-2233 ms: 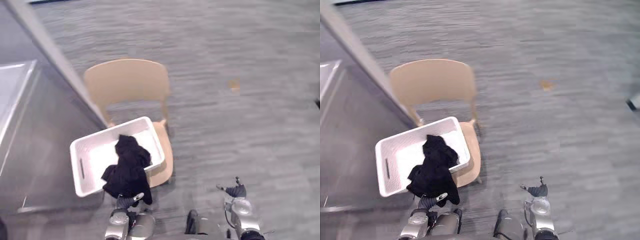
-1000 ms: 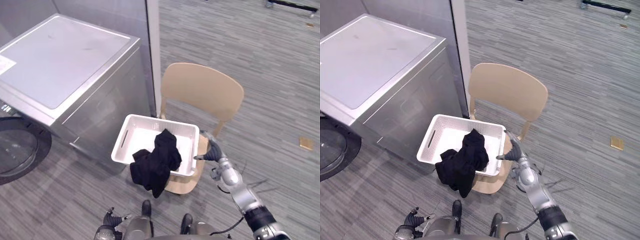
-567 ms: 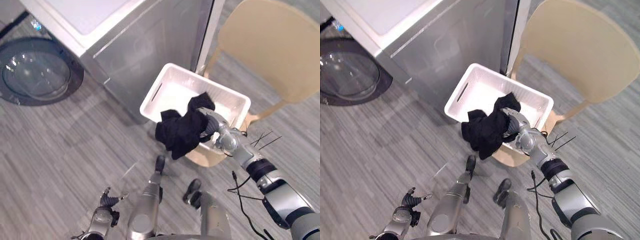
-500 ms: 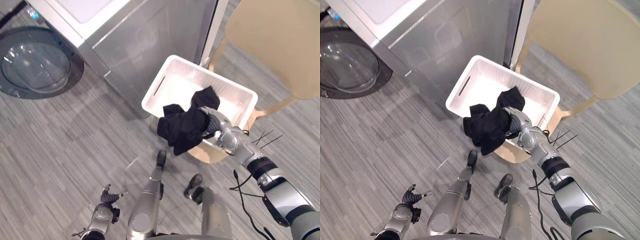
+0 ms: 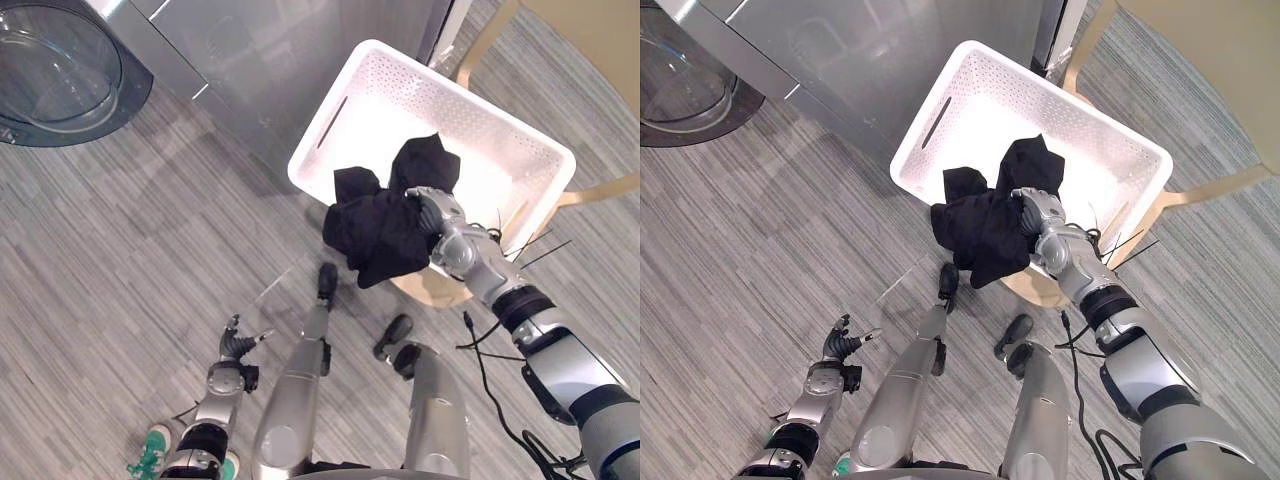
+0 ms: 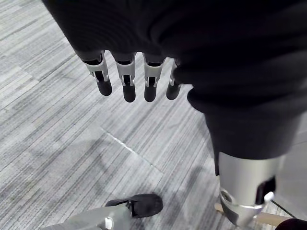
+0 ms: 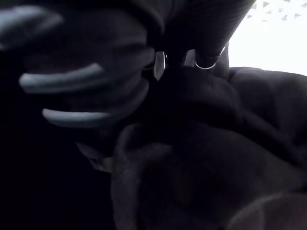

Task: Pick up the laundry basket with both hands and put the clothes into the washing machine.

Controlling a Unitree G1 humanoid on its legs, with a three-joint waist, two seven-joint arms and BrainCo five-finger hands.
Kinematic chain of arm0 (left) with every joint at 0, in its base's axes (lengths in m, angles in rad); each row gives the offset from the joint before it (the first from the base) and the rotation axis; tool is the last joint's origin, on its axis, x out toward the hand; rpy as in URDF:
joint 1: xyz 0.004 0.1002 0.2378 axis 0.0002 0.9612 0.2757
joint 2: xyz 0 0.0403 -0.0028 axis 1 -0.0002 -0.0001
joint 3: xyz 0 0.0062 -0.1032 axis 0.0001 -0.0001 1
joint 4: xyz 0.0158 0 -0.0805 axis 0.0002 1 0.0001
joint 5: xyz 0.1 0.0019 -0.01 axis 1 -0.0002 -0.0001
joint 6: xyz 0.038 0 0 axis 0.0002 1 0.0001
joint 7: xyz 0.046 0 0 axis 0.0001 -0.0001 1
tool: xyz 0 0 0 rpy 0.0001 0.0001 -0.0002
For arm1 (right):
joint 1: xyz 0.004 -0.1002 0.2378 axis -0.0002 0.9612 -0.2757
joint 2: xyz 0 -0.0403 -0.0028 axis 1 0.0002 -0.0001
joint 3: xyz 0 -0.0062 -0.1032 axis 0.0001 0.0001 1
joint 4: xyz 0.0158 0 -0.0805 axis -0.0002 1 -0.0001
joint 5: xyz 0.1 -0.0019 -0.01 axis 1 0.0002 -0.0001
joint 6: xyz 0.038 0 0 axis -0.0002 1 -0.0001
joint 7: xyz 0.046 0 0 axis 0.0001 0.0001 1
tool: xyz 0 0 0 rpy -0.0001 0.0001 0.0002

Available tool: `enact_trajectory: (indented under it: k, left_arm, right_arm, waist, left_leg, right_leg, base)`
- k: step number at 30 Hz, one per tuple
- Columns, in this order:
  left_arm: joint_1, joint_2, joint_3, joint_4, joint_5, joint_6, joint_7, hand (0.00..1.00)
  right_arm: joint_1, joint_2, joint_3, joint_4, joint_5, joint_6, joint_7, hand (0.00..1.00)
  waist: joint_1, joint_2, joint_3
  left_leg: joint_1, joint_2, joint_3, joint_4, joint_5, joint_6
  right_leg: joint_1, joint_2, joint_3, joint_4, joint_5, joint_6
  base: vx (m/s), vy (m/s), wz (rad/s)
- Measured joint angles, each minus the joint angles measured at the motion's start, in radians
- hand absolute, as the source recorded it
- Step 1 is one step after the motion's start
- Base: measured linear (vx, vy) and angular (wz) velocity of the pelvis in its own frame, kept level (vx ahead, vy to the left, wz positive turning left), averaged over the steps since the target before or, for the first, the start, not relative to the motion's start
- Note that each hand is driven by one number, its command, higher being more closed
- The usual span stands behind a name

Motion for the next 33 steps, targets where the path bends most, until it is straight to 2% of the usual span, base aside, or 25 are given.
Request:
enact_trajectory:
  k: [2,5,6,7,9,11,14,15,16,20,25,28,30,33]
  left_arm:
    - [0.001,-0.001,-0.016,0.000,0.001,0.000,0.000,0.00]
    - [0.002,-0.010,-0.017,0.002,0.003,0.003,-0.001,0.00]
    - [0.002,-0.010,-0.017,0.002,0.003,0.003,-0.001,0.00]
    - [0.003,-0.009,-0.016,0.004,0.005,0.008,-0.001,0.00]
    - [0.012,-0.009,-0.013,0.012,0.007,0.016,-0.001,0.00]
    - [0.055,-0.006,-0.005,0.032,0.019,0.033,-0.002,0.00]
    - [0.114,-0.008,0.016,0.072,0.035,0.059,-0.006,0.00]
    - [0.125,-0.008,0.022,0.075,0.037,0.066,-0.007,0.00]
    - [0.153,-0.007,0.032,0.078,0.041,0.078,-0.007,0.00]
    - [0.191,-0.005,0.076,0.096,0.042,0.092,-0.009,0.00]
    - [0.255,-0.006,0.145,0.125,0.041,0.115,-0.021,0.00]
    - [0.281,-0.004,0.171,0.156,0.040,0.117,-0.029,0.00]
    - [0.284,-0.002,0.171,0.159,0.040,0.117,-0.029,0.00]
    - [0.259,0.000,0.169,0.149,0.040,0.111,-0.029,0.00]
  right_arm:
    - [0.045,0.015,-0.052,-0.067,0.016,-0.001,-0.002,1.00]
    - [0.144,0.062,-0.188,-0.182,0.051,-0.001,-0.021,1.00]
    - [0.144,0.062,-0.188,-0.182,0.051,-0.001,-0.021,1.00]
    - [0.225,0.108,-0.289,-0.244,0.086,0.000,-0.041,1.00]
    - [0.304,0.165,-0.384,-0.281,0.158,0.001,-0.057,1.00]
    - [0.414,0.258,-0.477,-0.333,0.255,0.001,-0.080,1.00]
    - [0.524,0.327,-0.522,-0.376,0.377,0.000,-0.089,1.00]
    - [0.541,0.338,-0.529,-0.381,0.400,0.000,-0.089,1.00]
    - [0.587,0.366,-0.545,-0.417,0.470,-0.002,-0.088,1.00]
    - [0.645,0.408,-0.544,-0.489,0.610,-0.006,-0.067,1.00]
    - [0.695,0.427,-0.489,-0.589,0.806,-0.046,-0.004,1.00]
    - [0.699,0.427,-0.425,-0.642,0.841,-0.071,0.035,1.00]
    - [0.699,0.428,-0.403,-0.650,0.841,-0.077,0.045,1.00]
    - [0.711,0.427,-0.397,-0.652,0.841,-0.078,0.057,1.00]
  waist:
    - [-0.001,-0.001,0.000]
    - [-0.020,-0.003,-0.001]
    - [-0.020,-0.003,-0.001]
    - [-0.023,-0.007,-0.004]
    - [-0.027,-0.017,-0.011]
    - [-0.042,-0.040,-0.044]
    - [-0.062,-0.060,-0.117]
    - [-0.068,-0.060,-0.127]
    - [-0.073,-0.061,-0.163]
    - [-0.073,-0.057,-0.218]
    - [-0.074,-0.057,-0.265]
    - [-0.073,-0.059,-0.275]
    - [-0.075,-0.059,-0.275]
    - [-0.084,-0.057,-0.275]
  left_leg:
    - [0.034,0.002,0.000,-0.018,0.000,0.000]
    - [0.070,0.001,0.000,-0.020,-0.001,0.000]
    - [0.070,0.001,0.000,-0.020,-0.001,0.000]
    - [0.089,0.005,-0.001,-0.021,-0.002,0.000]
    - [0.123,0.007,-0.003,-0.021,-0.008,0.000]
    - [0.162,0.013,-0.003,-0.021,-0.020,-0.003]
    - [0.200,0.021,-0.005,-0.021,-0.028,-0.013]
    - [0.211,0.022,-0.005,-0.021,-0.031,-0.017]
    - [0.244,0.024,-0.003,-0.021,-0.040,-0.025]
    - [0.300,0.039,0.016,-0.022,-0.068,-0.020]
    - [0.379,0.066,0.094,-0.024,-0.099,-0.017]
    - [0.395,0.084,0.161,-0.024,-0.104,-0.012]
    - [0.397,0.088,0.174,-0.023,-0.104,-0.012]
    - [0.383,0.089,0.125,-0.023,-0.107,-0.009]
  right_leg:
    - [0.028,0.004,0.002,-0.006,-0.002,0.000]
    - [0.073,0.010,0.004,-0.036,-0.005,0.005]
    - [0.073,0.010,0.004,-0.036,-0.005,0.005]
    - [0.099,0.022,0.009,-0.057,-0.002,0.009]
    - [0.136,0.029,0.012,-0.075,0.001,0.013]
    - [0.188,0.044,0.015,-0.112,0.009,0.024]
    - [0.251,0.067,0.017,-0.180,0.030,0.036]
    - [0.269,0.072,0.017,-0.194,0.034,0.038]
    - [0.308,0.079,0.023,-0.227,0.047,0.041]
    - [0.372,0.110,0.054,-0.296,0.079,0.043]
    - [0.439,0.151,0.132,-0.388,0.128,0.049]
    - [0.434,0.171,0.200,-0.411,0.167,0.036]
    - [0.420,0.174,0.220,-0.391,0.170,0.036]
    - [0.408,0.190,0.294,-0.313,0.139,0.072]
  base:
    - [0.02,-0.080,0.00]
    - [0.00,-0.028,-0.01]
    - [-0.01,-0.017,-0.04]
    - [-0.01,-0.021,-0.05]
    - [0.00,-0.028,-0.06]
    - [0.02,-0.038,-0.07]
    - [0.06,-0.028,-0.09]
    - [0.07,-0.021,-0.11]
    - [0.03,-0.005,-0.11]
    - [0.01,-0.009,-0.28]
    - [-0.03,-0.009,-0.48]
    - [-0.04,0.003,-0.70]
    - [-0.04,-0.003,-0.30]
    - [-0.07,-0.026,0.53]
